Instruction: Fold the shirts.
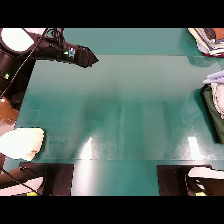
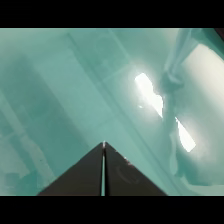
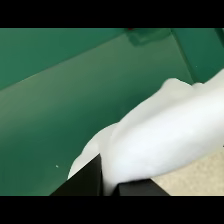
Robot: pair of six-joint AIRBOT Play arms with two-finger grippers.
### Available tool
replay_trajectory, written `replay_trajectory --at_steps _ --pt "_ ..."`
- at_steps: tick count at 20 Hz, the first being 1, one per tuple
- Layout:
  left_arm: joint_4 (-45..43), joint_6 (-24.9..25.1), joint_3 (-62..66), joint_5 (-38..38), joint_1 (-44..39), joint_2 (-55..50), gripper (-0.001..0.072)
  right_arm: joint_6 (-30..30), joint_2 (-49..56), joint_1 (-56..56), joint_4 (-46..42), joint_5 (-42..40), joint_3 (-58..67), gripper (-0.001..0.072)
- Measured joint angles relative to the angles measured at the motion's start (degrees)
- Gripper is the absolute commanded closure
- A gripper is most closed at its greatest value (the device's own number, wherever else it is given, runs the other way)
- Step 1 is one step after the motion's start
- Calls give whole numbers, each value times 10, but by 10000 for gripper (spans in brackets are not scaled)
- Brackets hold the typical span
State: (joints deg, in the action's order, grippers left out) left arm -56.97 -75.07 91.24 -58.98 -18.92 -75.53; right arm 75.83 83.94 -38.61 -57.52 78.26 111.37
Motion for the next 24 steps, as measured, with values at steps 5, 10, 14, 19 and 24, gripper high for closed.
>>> replay_trajectory --at_steps 5,10,14,19,24 --pt "0 1 0 -1 0 0 686 6 -76 -57 -40 35 -113 695" --pt "-1 1 0 -2 0 0 686 8 -160 -121 -121 45 -261 642" --pt "-1 1 0 -3 0 0 686 9 -199 -168 -149 47 -349 413" --pt "-1 4 0 -6 0 0 686 9 -215 -192 -155 47 -391 180" --pt "-1 5 0 -7 0 0 685 9 -218 -127 -108 33 -341 185"
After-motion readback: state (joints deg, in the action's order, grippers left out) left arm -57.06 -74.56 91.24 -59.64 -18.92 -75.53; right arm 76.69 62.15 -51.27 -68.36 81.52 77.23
